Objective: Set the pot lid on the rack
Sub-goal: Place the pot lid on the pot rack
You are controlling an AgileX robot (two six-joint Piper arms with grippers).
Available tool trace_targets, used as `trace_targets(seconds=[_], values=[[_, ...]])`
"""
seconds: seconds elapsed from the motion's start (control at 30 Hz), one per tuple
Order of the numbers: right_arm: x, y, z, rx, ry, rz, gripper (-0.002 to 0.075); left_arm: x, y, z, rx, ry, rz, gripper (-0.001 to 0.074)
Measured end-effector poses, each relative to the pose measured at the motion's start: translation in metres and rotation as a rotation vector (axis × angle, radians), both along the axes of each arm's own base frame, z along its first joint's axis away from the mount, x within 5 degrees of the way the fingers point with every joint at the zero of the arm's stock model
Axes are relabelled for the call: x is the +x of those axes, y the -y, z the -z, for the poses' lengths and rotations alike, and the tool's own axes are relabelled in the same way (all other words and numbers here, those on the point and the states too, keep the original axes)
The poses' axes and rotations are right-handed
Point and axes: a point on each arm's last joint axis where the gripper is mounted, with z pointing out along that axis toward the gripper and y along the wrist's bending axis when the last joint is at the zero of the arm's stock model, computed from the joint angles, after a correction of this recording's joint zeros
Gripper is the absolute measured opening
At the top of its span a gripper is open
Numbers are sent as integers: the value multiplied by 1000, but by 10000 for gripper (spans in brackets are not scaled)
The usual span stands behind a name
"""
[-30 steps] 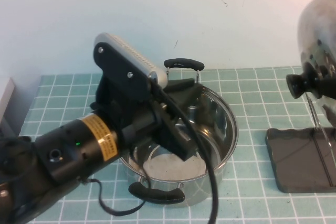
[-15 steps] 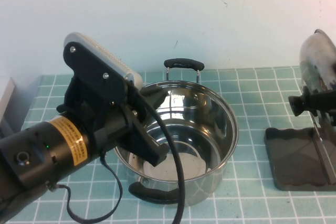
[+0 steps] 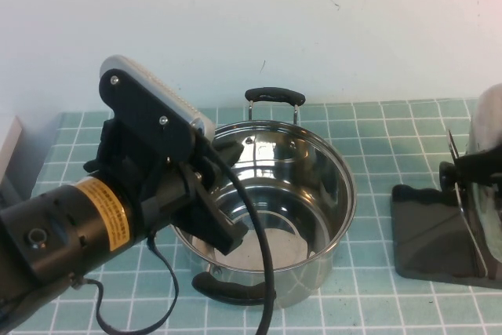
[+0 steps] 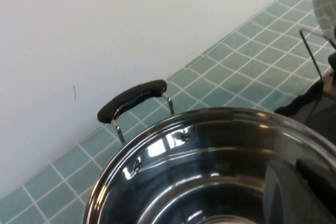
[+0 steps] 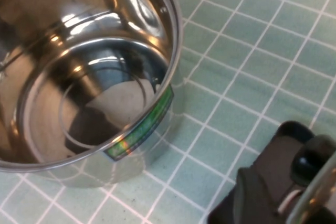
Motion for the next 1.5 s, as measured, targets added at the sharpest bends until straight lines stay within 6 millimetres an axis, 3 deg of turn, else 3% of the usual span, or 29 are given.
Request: trace_targets(seconds=[0.13,0.33,0.53,0.73,0.9,1.03,1.23,1.5], values=[[-7,4,-8,15,4,16,294,0,-4,5,50,-38,-35,-1],[-44,16,-50,-4,177,49,264,-9,-23,1,140,-74,-124,-1],[-109,23,-91,-62,399,95,209,-36,-46,-10,80,-33,-150,-1],[-183,24,-112,-93,644,119,74,-73,-79,10,-27,-71,-211,-1],[-231,23,-100,-88,797,136,8,-97,-110,26,-73,-89,-339,-1],[-249,22,-77,-87,837,137,0,-113,-135,32,-112,-75,-461,-1],[-251,21,-46,-62,808,133,-1,-133,-158,33,-199,-4,-517,-1],[-234,21,-12,-48,688,128,-1,-140,-162,40,-253,-26,-516,-1]])
